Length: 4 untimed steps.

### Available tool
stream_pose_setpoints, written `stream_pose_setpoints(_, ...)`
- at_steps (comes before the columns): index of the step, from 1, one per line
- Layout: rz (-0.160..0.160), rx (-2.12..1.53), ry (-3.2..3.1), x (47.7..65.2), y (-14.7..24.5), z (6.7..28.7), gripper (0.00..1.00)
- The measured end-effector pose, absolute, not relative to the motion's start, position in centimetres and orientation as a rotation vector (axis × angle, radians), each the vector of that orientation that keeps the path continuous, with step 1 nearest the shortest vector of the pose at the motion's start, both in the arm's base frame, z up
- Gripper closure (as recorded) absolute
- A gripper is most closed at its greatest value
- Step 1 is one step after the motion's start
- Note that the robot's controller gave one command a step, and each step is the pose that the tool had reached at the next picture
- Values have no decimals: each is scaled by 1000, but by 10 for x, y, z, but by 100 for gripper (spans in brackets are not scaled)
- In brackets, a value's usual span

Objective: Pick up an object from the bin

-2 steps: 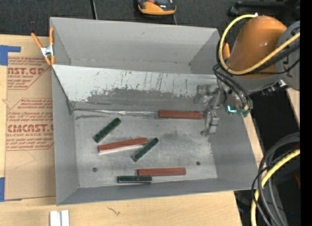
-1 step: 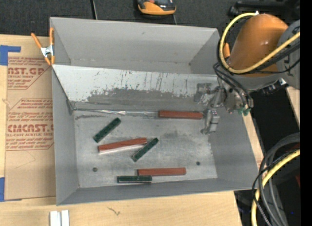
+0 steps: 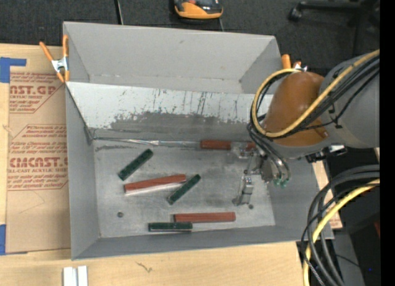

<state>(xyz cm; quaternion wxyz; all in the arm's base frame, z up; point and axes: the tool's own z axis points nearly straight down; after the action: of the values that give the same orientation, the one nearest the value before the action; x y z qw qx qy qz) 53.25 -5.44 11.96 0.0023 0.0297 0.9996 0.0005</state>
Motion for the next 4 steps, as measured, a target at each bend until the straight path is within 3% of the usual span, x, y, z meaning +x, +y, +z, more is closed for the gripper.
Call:
stream_pose_setpoints(1, 2, 376, 3123, 575, -58, 127, 0)
stream_pose_setpoints(2, 0, 271, 3128, 522, -27, 129, 0)
stream_pose_setpoints(3, 1, -75, 3128, 481, 13, 69, 0)
stream_pose_setpoints(4, 0, 248, 3133, 482, -12, 69, 100)
